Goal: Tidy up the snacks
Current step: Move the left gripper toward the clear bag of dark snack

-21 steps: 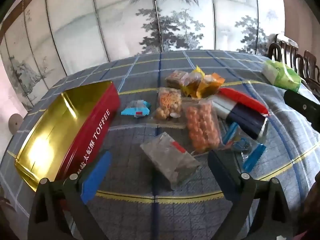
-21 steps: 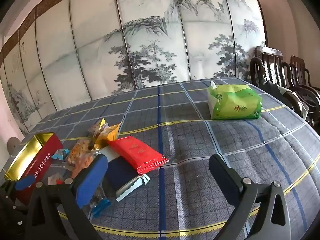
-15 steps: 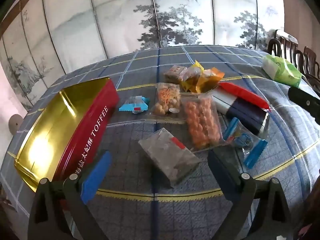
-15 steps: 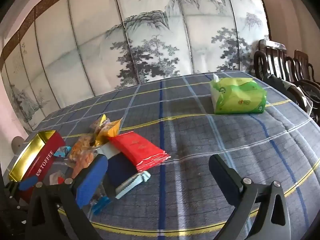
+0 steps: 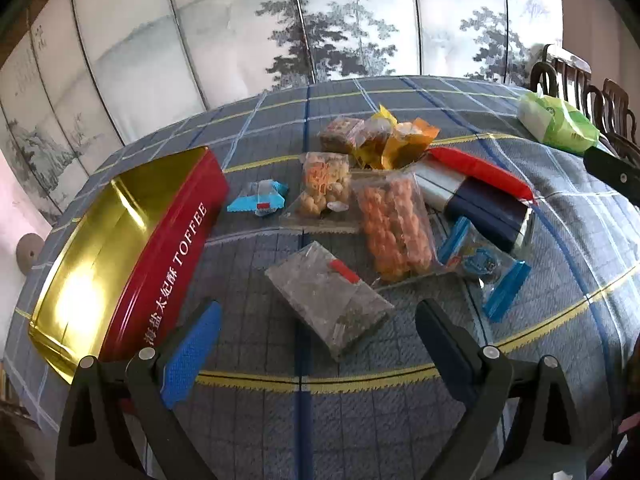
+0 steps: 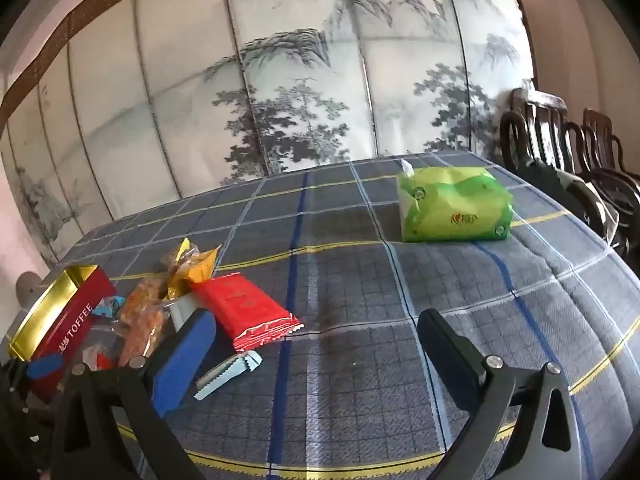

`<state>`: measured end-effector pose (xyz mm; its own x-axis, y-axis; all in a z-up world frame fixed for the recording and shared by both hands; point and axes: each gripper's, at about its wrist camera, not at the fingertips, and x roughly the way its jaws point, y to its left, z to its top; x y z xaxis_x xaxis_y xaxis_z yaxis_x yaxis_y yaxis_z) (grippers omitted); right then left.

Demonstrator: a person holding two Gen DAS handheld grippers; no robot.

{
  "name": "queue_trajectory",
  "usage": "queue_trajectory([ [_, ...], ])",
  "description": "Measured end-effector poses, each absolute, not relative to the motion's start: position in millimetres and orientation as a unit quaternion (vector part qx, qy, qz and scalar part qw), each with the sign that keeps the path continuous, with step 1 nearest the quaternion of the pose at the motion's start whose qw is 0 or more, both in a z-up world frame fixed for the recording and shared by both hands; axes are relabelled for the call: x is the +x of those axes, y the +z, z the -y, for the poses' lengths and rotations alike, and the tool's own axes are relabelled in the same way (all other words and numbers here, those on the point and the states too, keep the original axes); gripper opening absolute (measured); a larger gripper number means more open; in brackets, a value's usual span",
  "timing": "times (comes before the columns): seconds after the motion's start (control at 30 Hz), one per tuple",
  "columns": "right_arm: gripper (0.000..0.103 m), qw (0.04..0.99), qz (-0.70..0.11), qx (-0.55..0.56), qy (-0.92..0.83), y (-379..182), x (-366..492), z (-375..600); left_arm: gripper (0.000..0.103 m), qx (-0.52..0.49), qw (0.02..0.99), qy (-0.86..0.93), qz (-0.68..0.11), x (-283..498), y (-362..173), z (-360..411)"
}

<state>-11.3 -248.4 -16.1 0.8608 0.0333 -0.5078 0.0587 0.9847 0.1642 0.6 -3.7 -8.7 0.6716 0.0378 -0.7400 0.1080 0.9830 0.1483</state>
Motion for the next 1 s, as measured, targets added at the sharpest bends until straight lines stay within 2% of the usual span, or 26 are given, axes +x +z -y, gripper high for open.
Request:
queue_trajectory([
  [0.23,0.103,0.960,-0.262,0.099,-0.004,-16.1,-11.5,252.6,0.096,0.004,0.888,-0.053,-0.457,9.1,-5.9,-19.2],
  [0.7,0.103,0.959,-0.266,0.102,0.006,-17.5,-9.9,252.1,0.095,-0.066,0.871,-0.058,-0.483,27.7,1.9,-33.6],
  [0.77,0.103,0.958,-0.267,0.102,0.008,-18.3,-10.3,253.1,0.092,-0.092,0.864,-0.049,-0.492,33.4,0.6,-38.3],
  [0.87,0.103,0.958,-0.269,0.102,0.010,-18.7,-9.1,252.9,0.072,-0.125,0.846,-0.046,-0.516,42.2,-5.9,-43.7],
  [0.9,0.103,0.957,-0.270,0.102,0.011,-18.7,-9.0,252.9,0.070,-0.132,0.841,-0.038,-0.523,44.2,-8.3,-45.0],
  [1.0,0.103,0.958,-0.269,0.103,0.010,-18.3,-8.5,252.3,0.071,-0.125,0.842,-0.022,-0.525,46.3,-7.2,-43.3],
])
